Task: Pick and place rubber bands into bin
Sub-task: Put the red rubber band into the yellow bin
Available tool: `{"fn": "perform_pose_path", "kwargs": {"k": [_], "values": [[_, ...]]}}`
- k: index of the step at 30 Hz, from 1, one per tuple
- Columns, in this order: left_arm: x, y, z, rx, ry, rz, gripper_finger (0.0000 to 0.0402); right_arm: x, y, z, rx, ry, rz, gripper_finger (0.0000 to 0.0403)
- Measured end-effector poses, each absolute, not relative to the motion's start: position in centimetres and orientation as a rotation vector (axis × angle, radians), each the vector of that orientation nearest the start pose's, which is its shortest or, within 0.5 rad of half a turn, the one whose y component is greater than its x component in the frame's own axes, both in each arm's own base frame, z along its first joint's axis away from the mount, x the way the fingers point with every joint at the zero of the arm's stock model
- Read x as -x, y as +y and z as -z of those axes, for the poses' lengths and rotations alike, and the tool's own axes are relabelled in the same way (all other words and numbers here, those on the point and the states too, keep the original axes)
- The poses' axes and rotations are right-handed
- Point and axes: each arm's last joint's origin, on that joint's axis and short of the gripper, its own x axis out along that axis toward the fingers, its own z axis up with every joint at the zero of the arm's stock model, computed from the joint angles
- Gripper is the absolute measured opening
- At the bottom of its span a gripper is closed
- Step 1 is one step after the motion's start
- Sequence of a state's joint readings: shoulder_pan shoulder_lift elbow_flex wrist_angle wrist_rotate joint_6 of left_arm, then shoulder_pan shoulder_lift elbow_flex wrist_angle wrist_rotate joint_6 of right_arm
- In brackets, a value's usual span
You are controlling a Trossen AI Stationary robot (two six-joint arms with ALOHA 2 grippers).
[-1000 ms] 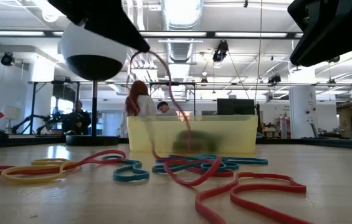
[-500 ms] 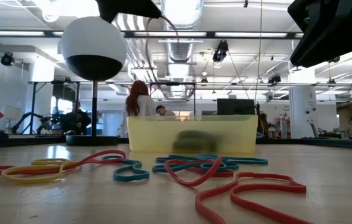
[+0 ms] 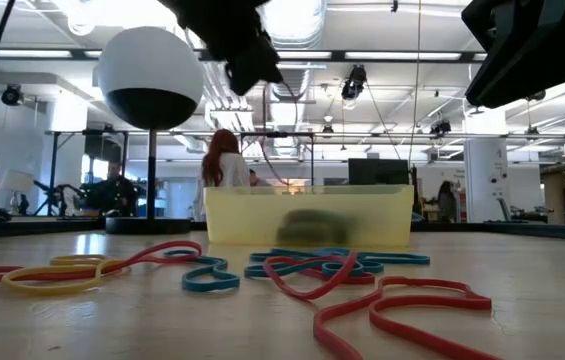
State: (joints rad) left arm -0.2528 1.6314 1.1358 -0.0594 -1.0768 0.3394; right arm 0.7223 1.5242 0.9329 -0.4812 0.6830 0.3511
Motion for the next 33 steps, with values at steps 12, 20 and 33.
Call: {"fn": "perform_pose_path", "kwargs": {"k": [12,20,33], "values": [[-35.1,-2.3,-25.2,-0.504,0.602,-0.677,0.0028,-22.8,17.7,-20.1,0.363,0.799,0.105,0.0057],[-35.1,-2.3,-25.0,-0.49,0.6,-0.675,0.0102,-22.8,17.7,-20.1,0.363,0.799,0.105,0.0057],[-30.9,-7.3,-23.2,-0.266,0.936,-0.125,0.0121,-22.7,17.6,-19.9,0.376,0.807,0.103,0.0057]]}}
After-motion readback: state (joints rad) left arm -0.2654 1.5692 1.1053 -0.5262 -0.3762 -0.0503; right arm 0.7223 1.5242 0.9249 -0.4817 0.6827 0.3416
